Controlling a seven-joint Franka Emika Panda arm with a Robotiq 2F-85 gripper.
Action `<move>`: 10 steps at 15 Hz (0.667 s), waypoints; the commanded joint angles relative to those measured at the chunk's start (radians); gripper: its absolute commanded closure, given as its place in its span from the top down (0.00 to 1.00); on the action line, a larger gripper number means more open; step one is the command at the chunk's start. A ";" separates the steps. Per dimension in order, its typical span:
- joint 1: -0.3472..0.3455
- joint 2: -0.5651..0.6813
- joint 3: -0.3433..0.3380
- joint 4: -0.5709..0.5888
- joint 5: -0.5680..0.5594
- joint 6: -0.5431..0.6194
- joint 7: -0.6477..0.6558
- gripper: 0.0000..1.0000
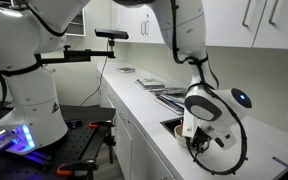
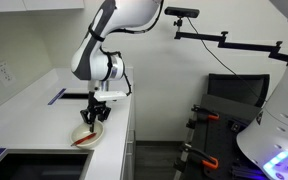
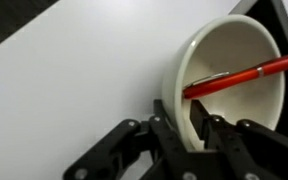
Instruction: Move the white bowl to the right
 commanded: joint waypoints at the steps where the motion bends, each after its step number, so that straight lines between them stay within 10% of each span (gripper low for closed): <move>1: 0.011 -0.002 -0.015 0.023 -0.008 -0.039 0.032 0.05; 10: -0.004 -0.047 -0.012 -0.006 0.036 0.060 0.045 0.03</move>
